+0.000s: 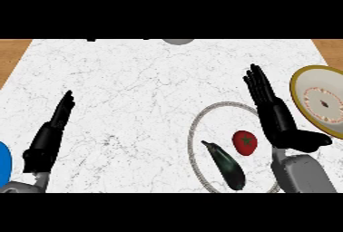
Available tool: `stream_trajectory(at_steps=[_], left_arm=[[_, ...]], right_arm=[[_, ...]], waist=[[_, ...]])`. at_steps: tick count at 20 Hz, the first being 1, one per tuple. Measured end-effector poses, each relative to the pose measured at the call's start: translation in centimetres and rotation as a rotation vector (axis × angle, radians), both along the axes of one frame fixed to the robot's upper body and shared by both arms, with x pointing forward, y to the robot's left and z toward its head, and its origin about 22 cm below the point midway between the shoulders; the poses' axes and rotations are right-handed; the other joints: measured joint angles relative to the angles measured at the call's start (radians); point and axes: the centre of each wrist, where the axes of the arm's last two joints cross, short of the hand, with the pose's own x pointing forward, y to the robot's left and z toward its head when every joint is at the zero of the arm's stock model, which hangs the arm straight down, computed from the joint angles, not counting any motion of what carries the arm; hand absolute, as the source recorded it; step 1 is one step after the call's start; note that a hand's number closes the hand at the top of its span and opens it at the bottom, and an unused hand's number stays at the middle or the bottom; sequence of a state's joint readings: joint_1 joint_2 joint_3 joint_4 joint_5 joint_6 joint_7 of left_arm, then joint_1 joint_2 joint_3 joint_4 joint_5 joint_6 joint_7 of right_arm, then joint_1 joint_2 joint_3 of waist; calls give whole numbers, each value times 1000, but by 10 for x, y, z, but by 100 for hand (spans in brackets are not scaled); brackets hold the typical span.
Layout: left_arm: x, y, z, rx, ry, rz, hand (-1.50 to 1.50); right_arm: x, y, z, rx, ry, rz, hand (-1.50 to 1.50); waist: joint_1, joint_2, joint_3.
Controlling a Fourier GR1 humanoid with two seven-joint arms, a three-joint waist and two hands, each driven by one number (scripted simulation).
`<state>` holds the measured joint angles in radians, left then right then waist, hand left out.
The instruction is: Pick the tomato from the placemat and place it in the bowl
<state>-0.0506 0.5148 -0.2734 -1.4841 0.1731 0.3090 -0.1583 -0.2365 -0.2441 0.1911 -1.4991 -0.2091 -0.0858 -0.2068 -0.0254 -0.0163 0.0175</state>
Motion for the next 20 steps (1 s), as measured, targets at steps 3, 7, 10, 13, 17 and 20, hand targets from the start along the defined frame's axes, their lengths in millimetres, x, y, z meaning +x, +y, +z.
stream_trajectory(at_steps=[3,7,10,13,17,20], left_arm=[[4,2,10,-6,-10,20,0],[10,12,18,-38,-5,88,0],[11,17,20,-73,16,127,0],[16,19,27,-105,32,153,0],[18,22,36,-118,44,156,0],[24,20,35,-123,45,160,0]], right_arm=[[6,-14,20,-29,-76,97,150],[17,-43,70,-234,-227,259,-150],[11,-85,71,-533,-144,136,-150],[-17,-120,49,-615,-114,68,-150],[-53,-151,40,-697,-133,73,-150],[-69,-166,45,-740,-129,63,-150]], waist=[[15,8,-8],[17,5,-22],[0,7,-23],[-10,9,-19],[-1,11,-18],[6,13,-18]])
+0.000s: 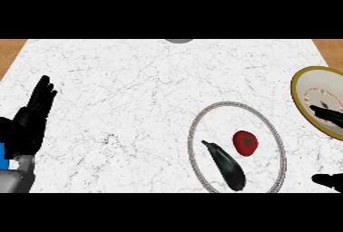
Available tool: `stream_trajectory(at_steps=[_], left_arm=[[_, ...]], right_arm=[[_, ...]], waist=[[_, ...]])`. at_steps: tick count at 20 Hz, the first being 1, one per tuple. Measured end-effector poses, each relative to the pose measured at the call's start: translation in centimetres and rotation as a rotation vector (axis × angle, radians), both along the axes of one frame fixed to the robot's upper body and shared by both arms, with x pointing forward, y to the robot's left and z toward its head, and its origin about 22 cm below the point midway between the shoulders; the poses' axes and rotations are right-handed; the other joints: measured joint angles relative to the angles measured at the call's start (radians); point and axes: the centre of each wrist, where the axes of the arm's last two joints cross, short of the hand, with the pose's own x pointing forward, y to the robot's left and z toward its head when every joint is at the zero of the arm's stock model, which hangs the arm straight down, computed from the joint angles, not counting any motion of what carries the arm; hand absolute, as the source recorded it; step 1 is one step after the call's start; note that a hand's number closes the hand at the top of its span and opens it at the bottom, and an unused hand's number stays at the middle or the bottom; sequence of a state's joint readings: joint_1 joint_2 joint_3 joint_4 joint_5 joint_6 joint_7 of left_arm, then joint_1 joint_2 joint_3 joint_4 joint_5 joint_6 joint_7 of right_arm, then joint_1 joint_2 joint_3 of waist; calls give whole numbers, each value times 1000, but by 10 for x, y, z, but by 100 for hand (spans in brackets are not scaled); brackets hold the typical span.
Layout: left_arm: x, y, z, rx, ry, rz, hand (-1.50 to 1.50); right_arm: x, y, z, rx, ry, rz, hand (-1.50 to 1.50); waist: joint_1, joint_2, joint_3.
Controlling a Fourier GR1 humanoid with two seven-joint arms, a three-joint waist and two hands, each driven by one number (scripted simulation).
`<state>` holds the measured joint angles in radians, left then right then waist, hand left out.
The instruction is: Pick the tomato from the placemat and place it in the bowl
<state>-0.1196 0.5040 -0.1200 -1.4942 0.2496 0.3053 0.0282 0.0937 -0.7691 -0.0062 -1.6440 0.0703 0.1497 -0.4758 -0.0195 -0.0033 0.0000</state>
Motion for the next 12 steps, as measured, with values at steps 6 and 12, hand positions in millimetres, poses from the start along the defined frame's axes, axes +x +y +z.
stream_trajectory(at_steps=[6,12], left_arm=[[5,-6,5,-13,5,-15,0],[10,-8,9,-8,2,-24,0]], right_arm=[[4,5,40,-36,16,-22,-150],[30,31,83,-127,47,-2,-150]], waist=[[13,2,0],[25,4,-1]])
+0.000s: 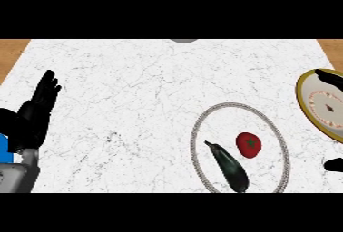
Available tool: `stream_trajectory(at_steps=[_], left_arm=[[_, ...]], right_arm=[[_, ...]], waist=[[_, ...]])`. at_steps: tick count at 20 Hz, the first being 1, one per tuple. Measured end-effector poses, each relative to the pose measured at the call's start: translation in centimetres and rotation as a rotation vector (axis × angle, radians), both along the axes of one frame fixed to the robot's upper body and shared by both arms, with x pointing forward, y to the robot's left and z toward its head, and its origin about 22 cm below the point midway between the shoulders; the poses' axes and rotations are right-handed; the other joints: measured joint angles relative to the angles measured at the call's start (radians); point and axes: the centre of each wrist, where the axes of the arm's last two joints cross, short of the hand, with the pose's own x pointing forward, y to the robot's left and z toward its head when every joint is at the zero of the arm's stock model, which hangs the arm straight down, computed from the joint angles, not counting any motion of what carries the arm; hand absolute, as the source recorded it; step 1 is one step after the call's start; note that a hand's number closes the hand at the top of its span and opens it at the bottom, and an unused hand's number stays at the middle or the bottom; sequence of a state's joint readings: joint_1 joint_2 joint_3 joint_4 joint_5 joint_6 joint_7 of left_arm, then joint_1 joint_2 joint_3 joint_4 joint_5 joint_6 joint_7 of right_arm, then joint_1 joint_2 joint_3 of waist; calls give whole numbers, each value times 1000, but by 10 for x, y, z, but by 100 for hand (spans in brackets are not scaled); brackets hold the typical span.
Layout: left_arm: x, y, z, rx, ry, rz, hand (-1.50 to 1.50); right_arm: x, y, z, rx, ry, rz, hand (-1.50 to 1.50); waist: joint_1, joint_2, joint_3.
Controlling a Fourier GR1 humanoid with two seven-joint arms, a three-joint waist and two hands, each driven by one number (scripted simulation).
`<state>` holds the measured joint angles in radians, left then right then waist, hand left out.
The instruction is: Pick the tomato from the placemat and place it in the bowl
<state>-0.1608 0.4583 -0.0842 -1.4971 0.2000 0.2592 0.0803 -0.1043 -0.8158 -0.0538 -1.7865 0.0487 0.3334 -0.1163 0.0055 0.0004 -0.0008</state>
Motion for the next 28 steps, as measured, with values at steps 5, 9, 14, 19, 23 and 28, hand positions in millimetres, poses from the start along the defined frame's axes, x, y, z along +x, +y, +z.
stream_trajectory(at_steps=[5,9,14,19,23,28], left_arm=[[2,0,-1,6,-6,-11,0],[6,-4,0,7,-7,-15,0],[1,-2,-1,4,-3,-20,0],[1,-2,2,4,-3,-18,0],[1,-3,5,6,-4,-13,0],[-1,-4,-1,10,4,-7,0]], right_arm=[[14,24,21,-200,99,45,-150],[27,45,25,-326,188,70,-150],[45,70,12,-432,301,123,-150],[60,85,-2,-543,400,169,-150],[64,93,-21,-629,473,189,-150],[68,110,-38,-685,432,184,-150]], waist=[[11,2,-1],[15,3,-1],[16,2,0],[11,2,0],[6,1,1],[3,1,1]])
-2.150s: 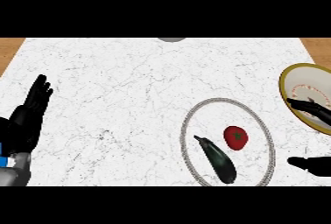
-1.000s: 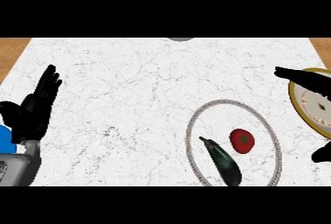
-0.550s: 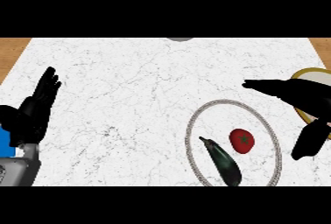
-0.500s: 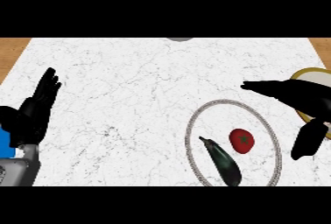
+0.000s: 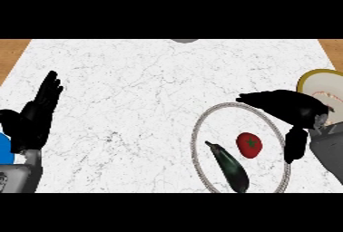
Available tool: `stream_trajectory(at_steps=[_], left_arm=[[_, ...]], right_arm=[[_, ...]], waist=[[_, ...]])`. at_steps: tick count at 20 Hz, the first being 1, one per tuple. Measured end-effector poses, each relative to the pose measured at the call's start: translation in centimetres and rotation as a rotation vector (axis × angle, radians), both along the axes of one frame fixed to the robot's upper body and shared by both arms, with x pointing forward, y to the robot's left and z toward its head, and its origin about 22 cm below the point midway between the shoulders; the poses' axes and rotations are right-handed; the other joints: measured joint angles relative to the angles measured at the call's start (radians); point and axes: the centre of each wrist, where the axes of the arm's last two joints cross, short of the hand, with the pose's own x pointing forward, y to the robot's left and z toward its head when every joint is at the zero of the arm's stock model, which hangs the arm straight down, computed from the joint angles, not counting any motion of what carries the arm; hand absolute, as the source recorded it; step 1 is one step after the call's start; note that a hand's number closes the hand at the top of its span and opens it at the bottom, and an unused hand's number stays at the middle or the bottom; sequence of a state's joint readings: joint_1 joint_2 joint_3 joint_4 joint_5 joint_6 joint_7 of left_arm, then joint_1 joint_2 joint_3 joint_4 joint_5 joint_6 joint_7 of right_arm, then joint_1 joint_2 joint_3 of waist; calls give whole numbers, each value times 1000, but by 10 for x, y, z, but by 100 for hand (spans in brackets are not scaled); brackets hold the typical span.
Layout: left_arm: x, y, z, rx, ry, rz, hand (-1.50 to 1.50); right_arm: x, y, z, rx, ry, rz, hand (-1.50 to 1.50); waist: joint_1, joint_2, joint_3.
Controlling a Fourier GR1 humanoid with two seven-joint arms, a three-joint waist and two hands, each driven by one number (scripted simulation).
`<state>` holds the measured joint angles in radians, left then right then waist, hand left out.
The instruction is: Pick the tomato from the placemat and place it in the bowl
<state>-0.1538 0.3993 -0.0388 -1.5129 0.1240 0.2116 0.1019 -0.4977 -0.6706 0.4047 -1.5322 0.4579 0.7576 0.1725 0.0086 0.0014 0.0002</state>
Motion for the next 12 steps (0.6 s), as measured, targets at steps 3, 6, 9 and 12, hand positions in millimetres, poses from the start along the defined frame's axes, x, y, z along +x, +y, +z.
stream_trajectory(at_steps=[3,6,9,12], left_arm=[[-1,6,2,-7,2,3,0],[-3,8,-1,-9,0,6,0],[-8,9,0,-6,-2,8,0],[0,6,-2,-1,-7,12,0]], right_arm=[[-11,3,-11,0,-70,17,-150],[-11,1,-23,-1,-109,24,-150],[-15,-1,-32,2,-109,25,-150],[-20,0,-46,-9,-76,27,-150]], waist=[[-4,-1,0],[-4,-1,0],[-5,-2,0],[-8,-1,0]])
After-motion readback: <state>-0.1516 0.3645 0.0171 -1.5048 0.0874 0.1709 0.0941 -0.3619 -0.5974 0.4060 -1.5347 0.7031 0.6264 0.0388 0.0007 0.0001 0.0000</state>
